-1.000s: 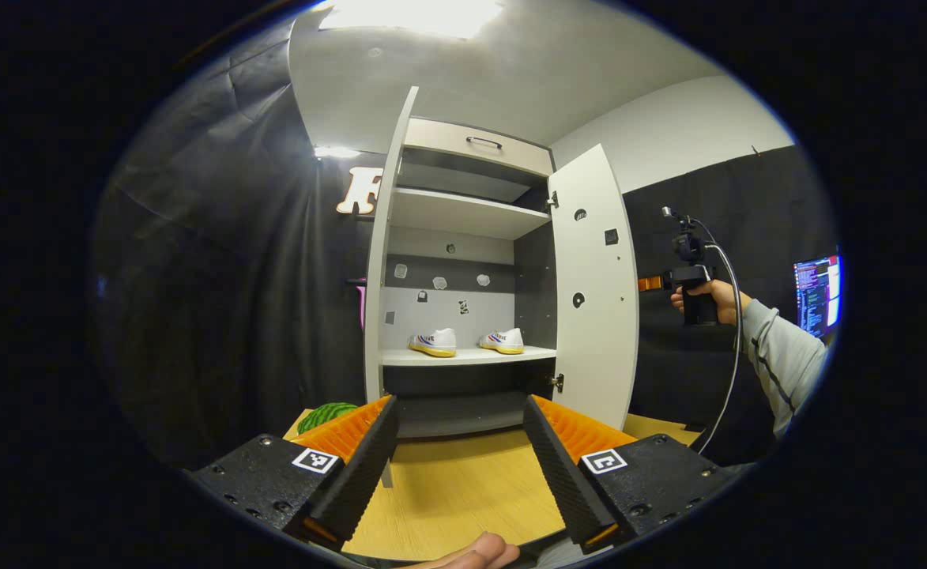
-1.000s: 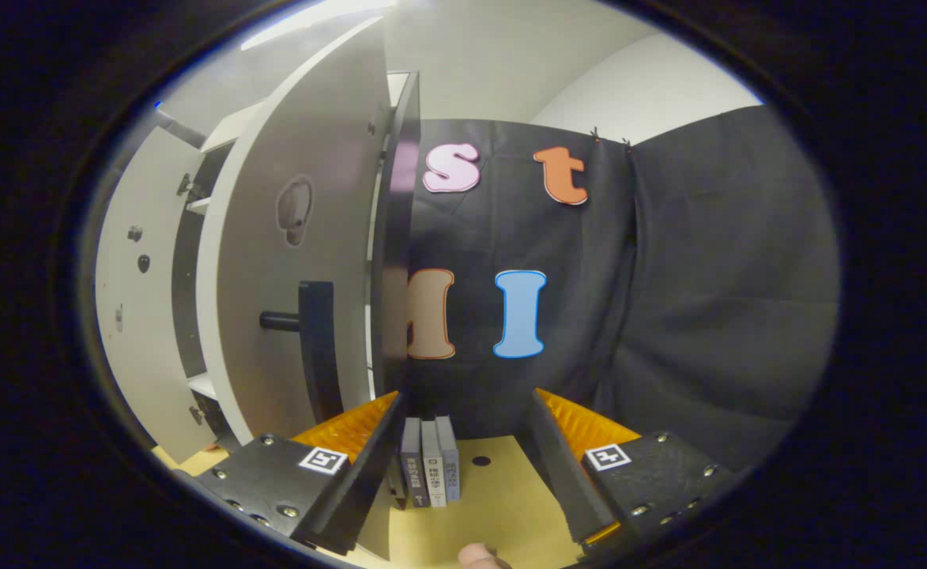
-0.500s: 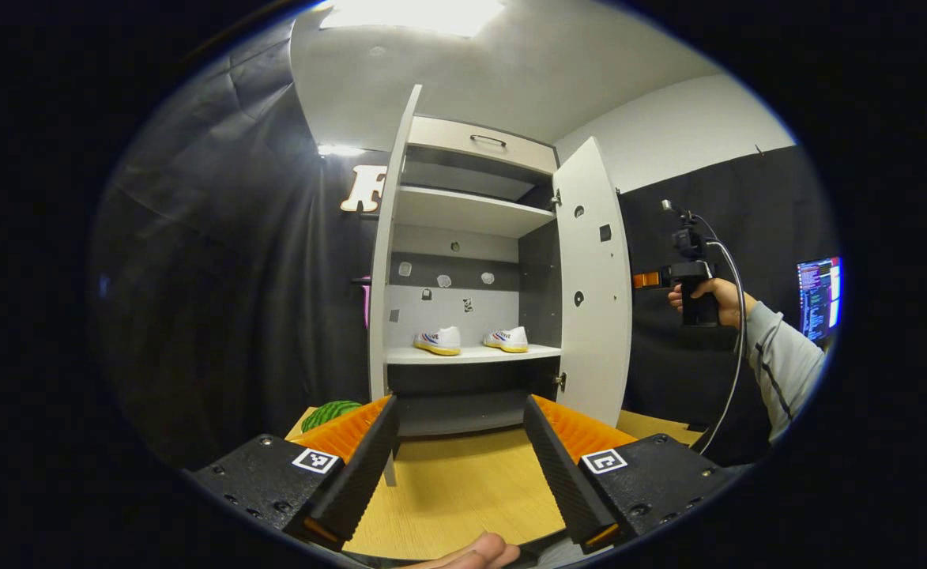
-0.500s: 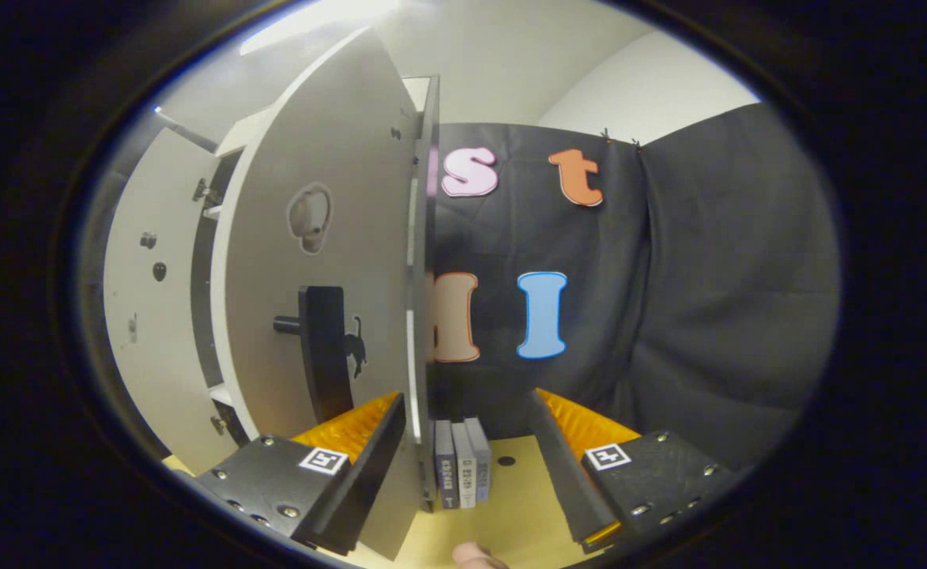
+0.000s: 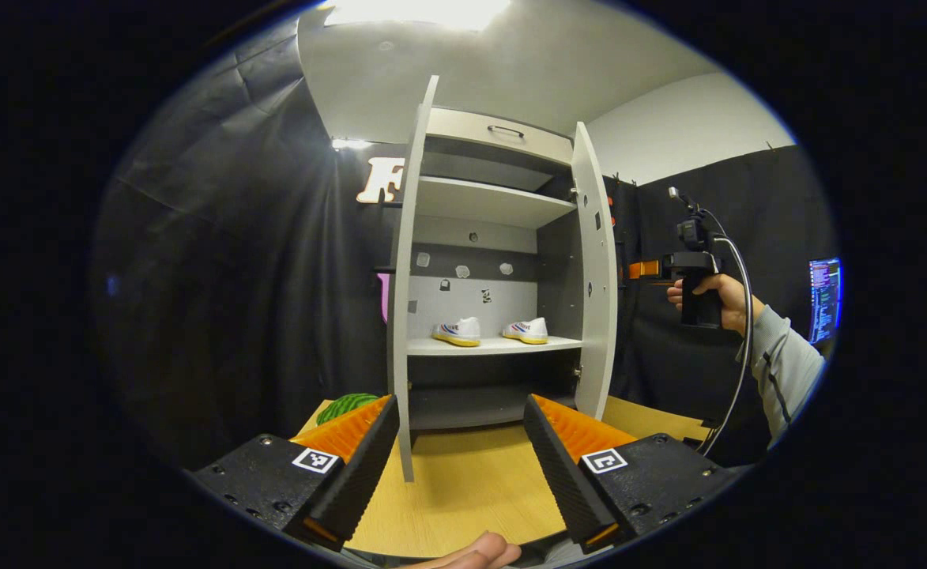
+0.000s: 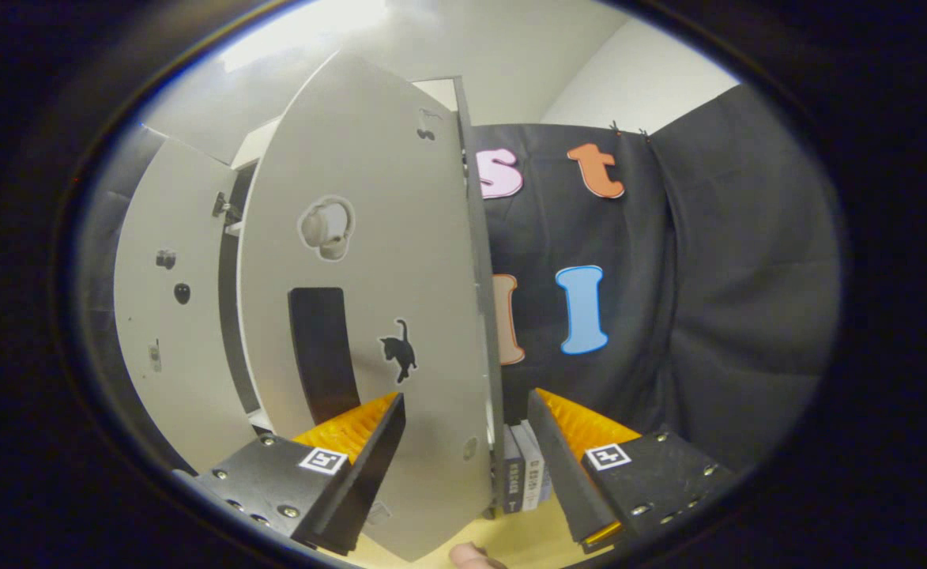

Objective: Grab one shoe with the right hand and put it into the shoe cabinet, grab the other shoe with the left hand and put it into the shoe cabinet; then close the right door with the right hand and the left door with the left hand.

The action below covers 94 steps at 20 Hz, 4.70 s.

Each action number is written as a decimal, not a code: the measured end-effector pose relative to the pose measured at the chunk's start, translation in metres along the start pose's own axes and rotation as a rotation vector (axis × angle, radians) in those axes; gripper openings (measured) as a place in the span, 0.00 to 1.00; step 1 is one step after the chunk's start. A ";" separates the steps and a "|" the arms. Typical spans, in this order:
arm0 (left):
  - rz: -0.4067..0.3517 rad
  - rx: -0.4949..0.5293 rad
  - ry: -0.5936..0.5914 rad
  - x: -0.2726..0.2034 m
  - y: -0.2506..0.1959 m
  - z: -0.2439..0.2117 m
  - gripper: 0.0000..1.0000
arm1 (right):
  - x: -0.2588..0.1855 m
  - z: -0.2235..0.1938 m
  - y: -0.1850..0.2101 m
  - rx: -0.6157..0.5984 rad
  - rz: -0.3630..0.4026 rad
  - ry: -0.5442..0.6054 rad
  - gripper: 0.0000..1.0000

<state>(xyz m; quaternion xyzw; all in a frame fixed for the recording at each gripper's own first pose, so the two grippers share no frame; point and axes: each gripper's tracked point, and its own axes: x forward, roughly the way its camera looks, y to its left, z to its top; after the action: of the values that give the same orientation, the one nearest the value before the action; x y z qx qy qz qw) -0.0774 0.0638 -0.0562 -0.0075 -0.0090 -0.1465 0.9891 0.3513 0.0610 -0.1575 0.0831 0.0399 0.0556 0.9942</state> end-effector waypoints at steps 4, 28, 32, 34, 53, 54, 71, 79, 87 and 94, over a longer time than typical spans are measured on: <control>0.047 0.009 0.018 -0.001 0.022 -0.005 0.96 | 0.002 -0.005 0.031 0.009 0.041 -0.004 0.94; 0.257 -0.023 -0.027 0.120 0.194 0.084 0.96 | -0.246 -0.113 0.011 -0.064 0.120 0.006 0.96; 0.234 -0.043 0.008 0.146 0.188 0.105 0.96 | -0.261 -0.106 0.001 -0.093 0.096 -0.019 0.96; 0.219 -0.037 0.041 0.157 0.177 0.108 0.94 | -0.268 -0.103 0.002 -0.092 0.105 -0.031 0.96; 0.188 -0.045 0.100 0.162 0.166 0.109 0.94 | -0.275 -0.099 -0.010 -0.077 0.082 -0.039 0.96; 0.181 -0.052 0.111 0.161 0.165 0.106 0.94 | -0.272 -0.100 -0.013 -0.073 0.064 -0.036 0.96; 0.060 -0.006 0.081 0.079 0.104 0.098 0.92 | -0.250 -0.114 -0.044 -0.021 -0.044 0.028 0.96; 0.084 0.012 0.066 -0.011 0.109 0.080 0.95 | -0.260 -0.100 -0.024 -0.052 -0.024 -0.012 0.96; 0.072 0.017 0.146 -0.081 0.101 0.035 0.96 | -0.277 -0.088 0.006 -0.055 0.042 -0.064 0.96; 0.120 0.053 0.083 -0.112 0.106 0.044 0.96 | -0.284 -0.086 0.011 -0.051 0.052 -0.080 0.96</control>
<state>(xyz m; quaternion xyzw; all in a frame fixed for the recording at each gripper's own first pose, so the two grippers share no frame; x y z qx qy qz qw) -0.1542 0.1988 -0.0153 0.0245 0.0288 -0.0867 0.9955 0.0610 0.0529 -0.2203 0.0610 -0.0037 0.0792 0.9950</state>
